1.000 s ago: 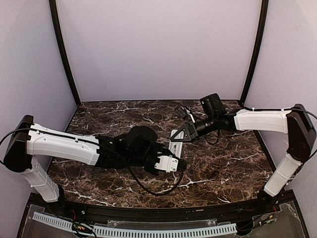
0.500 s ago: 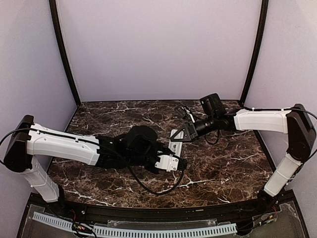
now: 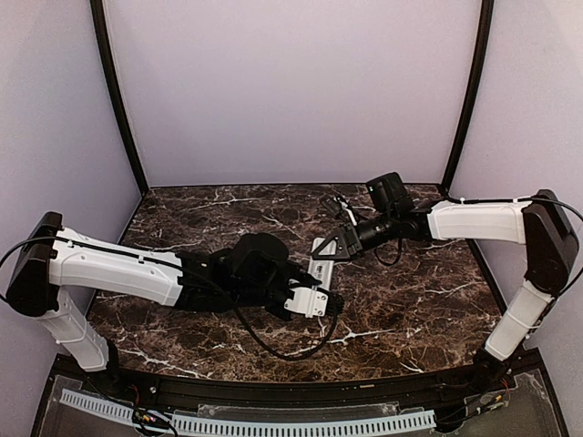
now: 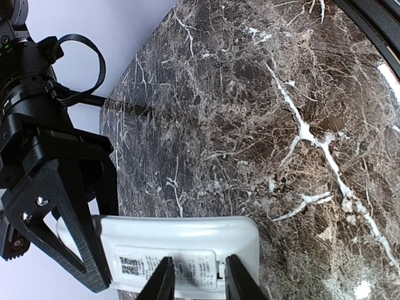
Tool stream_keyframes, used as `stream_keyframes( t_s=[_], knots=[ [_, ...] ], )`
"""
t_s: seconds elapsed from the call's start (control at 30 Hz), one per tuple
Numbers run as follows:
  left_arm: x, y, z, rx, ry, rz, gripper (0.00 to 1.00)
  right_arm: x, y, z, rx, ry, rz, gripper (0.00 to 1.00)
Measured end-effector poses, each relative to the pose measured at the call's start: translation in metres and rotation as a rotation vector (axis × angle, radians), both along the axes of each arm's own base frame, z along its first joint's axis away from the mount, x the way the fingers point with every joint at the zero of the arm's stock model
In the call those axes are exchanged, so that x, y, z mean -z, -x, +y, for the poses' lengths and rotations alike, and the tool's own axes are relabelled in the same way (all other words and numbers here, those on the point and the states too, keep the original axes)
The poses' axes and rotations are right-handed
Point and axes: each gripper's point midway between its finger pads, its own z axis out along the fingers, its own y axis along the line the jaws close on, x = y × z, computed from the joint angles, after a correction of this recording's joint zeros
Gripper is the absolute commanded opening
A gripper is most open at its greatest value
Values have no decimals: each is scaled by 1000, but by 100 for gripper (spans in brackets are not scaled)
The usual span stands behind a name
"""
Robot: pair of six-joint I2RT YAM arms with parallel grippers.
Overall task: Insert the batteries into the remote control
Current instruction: Remove the battery cover from the remote control.
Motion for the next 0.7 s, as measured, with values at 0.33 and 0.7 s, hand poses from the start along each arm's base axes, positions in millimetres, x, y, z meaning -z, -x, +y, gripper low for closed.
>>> stream_keyframes(
  t_s=[0.33,0.7],
  knots=[
    [-8,3,3,11,19,-27,27,-4,0,2,-10,-20,13,0],
    [-34,4,4,17,89,-54,27,-4,-9,-5,18,-20,21,0]
  ],
)
